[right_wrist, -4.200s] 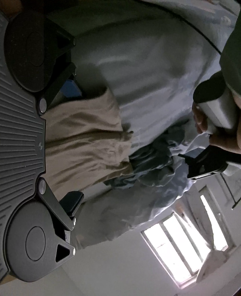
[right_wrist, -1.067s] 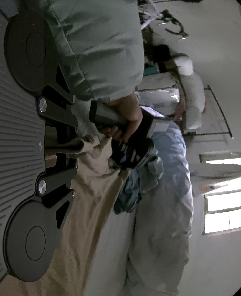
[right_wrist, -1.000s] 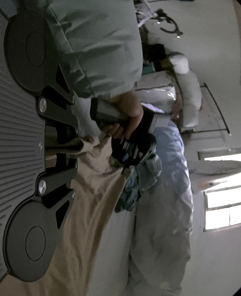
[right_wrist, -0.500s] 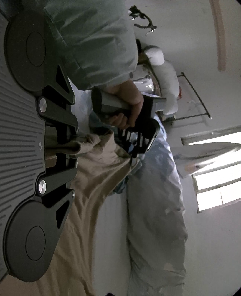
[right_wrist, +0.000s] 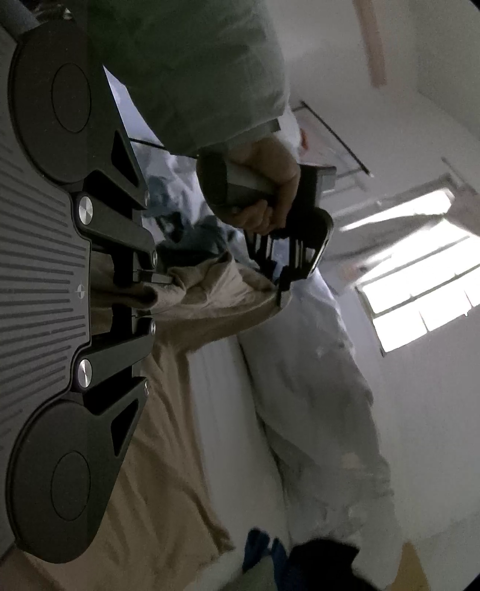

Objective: Fold clothes

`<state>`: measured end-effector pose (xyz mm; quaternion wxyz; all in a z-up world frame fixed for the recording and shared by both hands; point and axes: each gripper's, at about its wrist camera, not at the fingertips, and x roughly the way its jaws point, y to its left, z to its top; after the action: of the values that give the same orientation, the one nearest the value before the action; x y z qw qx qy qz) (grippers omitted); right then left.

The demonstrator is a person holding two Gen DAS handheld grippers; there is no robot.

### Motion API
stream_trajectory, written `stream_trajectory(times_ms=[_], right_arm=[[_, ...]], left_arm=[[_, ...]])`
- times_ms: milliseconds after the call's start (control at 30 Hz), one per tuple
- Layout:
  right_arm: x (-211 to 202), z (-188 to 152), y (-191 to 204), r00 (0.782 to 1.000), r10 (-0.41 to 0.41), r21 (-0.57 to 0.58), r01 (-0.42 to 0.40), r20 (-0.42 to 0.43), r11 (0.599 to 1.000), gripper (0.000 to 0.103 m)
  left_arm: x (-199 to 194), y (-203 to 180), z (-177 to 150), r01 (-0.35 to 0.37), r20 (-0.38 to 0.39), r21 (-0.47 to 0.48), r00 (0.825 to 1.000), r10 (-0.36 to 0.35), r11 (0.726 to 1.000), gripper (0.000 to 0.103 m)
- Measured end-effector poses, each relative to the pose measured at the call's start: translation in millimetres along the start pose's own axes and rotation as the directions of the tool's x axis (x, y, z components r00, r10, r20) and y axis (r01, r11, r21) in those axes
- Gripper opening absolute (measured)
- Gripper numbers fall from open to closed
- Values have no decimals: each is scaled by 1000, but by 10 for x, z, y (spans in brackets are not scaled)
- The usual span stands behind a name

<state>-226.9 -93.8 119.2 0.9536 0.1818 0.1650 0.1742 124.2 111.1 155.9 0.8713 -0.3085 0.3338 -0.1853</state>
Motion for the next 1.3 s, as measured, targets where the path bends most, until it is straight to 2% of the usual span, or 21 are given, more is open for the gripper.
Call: stream_trajectory(times_ms=[133, 400, 633, 1033, 1300], right_arm=[[-149, 17, -276, 999, -34, 55, 33, 26, 998, 7], [-361, -106, -946, 994, -104, 217, 96, 30, 971, 7], [-530, -216, -1303, 987, -155, 274, 141, 31, 951, 7], [-884, -341, -1868, 956, -290, 391, 253, 40, 885, 4], [-997, -430, -2092, 944, -328, 422, 290, 19, 859, 4]], left_arm=[[194, -311, -124, -13, -24, 25, 1000, 13, 1000, 12], [673, -718, -440, -98, -76, 90, 991, 105, 991, 12], [1094, -964, -747, -155, -105, 130, 980, 170, 979, 12], [1572, -1326, -1154, -182, -143, 205, 966, 214, 962, 12], [1814, -1452, -1391, -211, -154, 248, 955, 254, 946, 12]])
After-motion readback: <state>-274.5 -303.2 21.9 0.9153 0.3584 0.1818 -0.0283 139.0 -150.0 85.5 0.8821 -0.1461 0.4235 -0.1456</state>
